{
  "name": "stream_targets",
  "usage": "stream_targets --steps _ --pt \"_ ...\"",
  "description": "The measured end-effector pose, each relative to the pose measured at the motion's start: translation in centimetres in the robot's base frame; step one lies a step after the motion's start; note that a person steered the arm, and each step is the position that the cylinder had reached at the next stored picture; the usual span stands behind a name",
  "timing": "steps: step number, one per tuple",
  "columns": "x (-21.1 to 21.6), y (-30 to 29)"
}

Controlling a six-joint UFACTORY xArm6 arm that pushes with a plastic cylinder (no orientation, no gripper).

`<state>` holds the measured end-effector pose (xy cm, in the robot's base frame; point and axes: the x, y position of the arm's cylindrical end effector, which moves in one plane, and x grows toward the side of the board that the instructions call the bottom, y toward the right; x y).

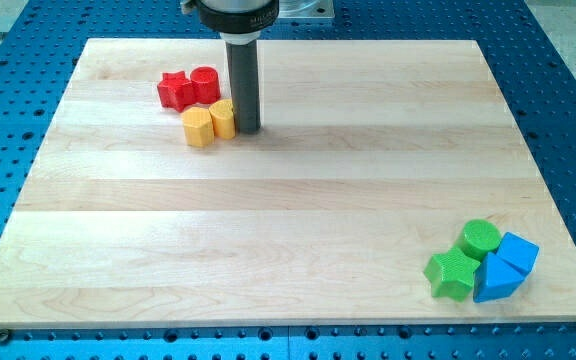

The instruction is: Separate cube from the triangle

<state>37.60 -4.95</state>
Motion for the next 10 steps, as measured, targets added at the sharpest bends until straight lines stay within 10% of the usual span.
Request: stream_targets --steps 4,6,10 --pt "9.0 36.7" --pt "18.1 37.2" --pt "21.7 28.5"
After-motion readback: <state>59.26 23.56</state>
